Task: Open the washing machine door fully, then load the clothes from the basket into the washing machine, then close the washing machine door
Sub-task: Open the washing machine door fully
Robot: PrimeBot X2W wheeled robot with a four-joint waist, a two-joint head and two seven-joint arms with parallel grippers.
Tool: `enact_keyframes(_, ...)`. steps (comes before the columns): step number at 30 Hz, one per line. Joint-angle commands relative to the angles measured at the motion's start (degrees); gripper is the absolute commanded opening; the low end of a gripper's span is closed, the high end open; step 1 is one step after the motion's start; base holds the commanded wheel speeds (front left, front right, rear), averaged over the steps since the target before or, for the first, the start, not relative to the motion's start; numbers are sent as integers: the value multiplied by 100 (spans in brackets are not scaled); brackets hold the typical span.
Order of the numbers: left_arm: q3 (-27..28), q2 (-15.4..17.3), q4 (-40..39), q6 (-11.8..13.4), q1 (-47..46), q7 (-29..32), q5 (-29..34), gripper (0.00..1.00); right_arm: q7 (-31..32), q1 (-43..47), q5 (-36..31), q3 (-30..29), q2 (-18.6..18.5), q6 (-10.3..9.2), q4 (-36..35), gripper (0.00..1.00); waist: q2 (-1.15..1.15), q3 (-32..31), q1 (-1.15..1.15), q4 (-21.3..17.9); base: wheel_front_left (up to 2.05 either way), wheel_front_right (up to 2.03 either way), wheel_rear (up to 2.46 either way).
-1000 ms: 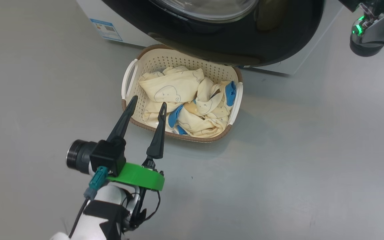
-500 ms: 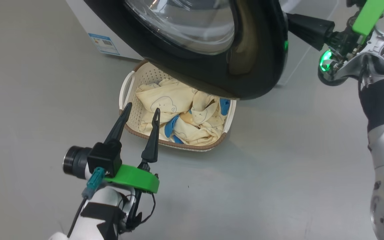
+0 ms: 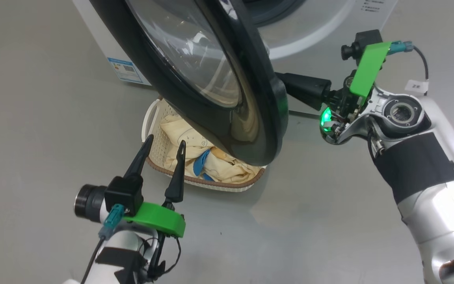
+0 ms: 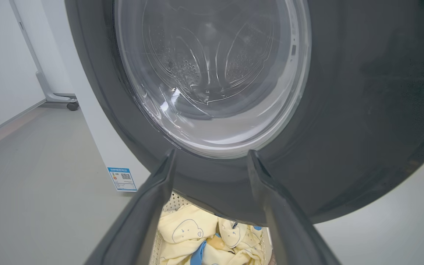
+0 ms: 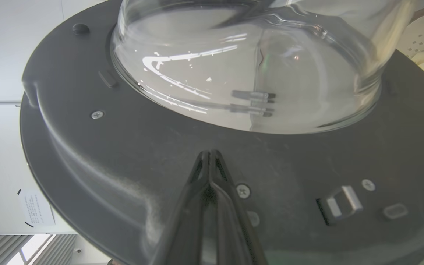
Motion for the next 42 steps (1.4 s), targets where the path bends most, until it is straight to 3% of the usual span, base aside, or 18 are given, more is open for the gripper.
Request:
enact_keyframes(1,230,63,-139,35,-37,-55,2,100,-159,19,185,274,132,1,-306,0,0,-53,0,-2,0,0,0)
enact_keyframes(13,255,67,6,-4,72,-55,-25,100,-1189,359,906,1700,132,1,-556,0,0,-299,0,17,0,0,0)
enact_keyframes(23,265,66,34,-20,135,-55,-38,100,-1674,336,1496,2683,132,1,-735,0,0,-435,0,25,0,0,0)
enact_keyframes(35,302,88,40,-18,202,-55,-45,100,-2092,276,1706,2821,130,1,-652,0,0,-510,0,-37,0,0,0)
enact_keyframes(42,333,111,25,-22,237,-55,-53,100,-3035,361,1477,2348,-80,1,-892,0,0,-556,0,-84,0,0,0)
